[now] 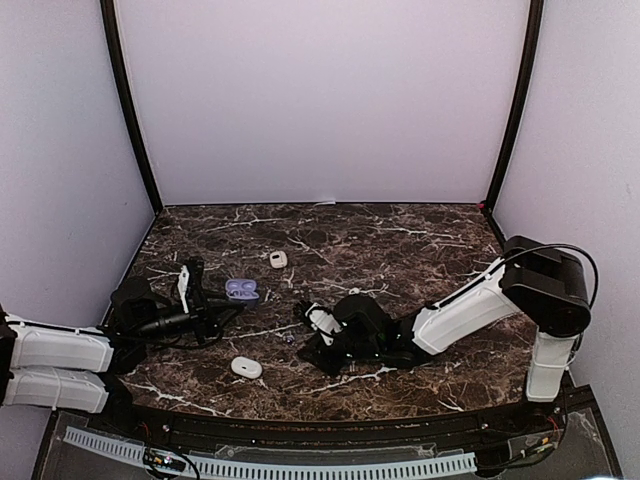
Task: Insert the wireless bluetooth earbuds into the charging case
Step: Adjust the right earbud at the center of the board.
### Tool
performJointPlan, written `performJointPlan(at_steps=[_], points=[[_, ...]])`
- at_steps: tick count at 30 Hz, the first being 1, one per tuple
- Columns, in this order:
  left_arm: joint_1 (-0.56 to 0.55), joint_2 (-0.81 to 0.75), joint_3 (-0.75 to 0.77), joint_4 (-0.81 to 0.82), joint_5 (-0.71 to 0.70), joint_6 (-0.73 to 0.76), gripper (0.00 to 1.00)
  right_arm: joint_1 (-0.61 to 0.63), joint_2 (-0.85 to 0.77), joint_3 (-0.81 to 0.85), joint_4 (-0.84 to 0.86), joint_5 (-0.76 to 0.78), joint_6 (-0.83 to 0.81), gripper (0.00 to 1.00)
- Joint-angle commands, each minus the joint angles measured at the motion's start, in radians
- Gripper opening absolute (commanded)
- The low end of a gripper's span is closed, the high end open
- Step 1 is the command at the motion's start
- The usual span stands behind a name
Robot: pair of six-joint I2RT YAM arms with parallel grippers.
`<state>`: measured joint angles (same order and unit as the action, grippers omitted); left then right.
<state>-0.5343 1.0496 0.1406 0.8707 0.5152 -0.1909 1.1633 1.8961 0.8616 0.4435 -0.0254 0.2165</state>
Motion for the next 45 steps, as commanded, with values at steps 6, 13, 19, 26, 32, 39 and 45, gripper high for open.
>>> performJointPlan(at_steps=[6,13,19,26,32,39,45], points=[[0.008,-0.002,-0.019,0.009,-0.002,-0.012,0.19,0.001,0.079,0.132,-0.015,0.133,0.009,0.29],[0.009,0.001,-0.016,0.01,0.001,-0.013,0.19,-0.021,0.127,0.196,-0.06,0.126,0.095,0.25],[0.01,0.012,-0.01,0.014,0.008,-0.012,0.19,-0.026,0.165,0.243,-0.11,0.142,0.133,0.21],[0.01,0.018,-0.008,0.018,0.011,-0.014,0.19,-0.035,0.179,0.263,-0.137,0.104,0.163,0.21],[0.01,0.021,-0.01,0.019,0.018,-0.014,0.19,-0.036,0.193,0.269,-0.156,0.061,0.169,0.24],[0.01,0.017,-0.01,0.013,0.026,-0.015,0.19,-0.036,0.195,0.266,-0.148,0.014,0.183,0.28],[0.01,0.016,-0.011,0.01,0.031,-0.014,0.19,-0.036,0.192,0.267,-0.126,-0.033,0.196,0.27]])
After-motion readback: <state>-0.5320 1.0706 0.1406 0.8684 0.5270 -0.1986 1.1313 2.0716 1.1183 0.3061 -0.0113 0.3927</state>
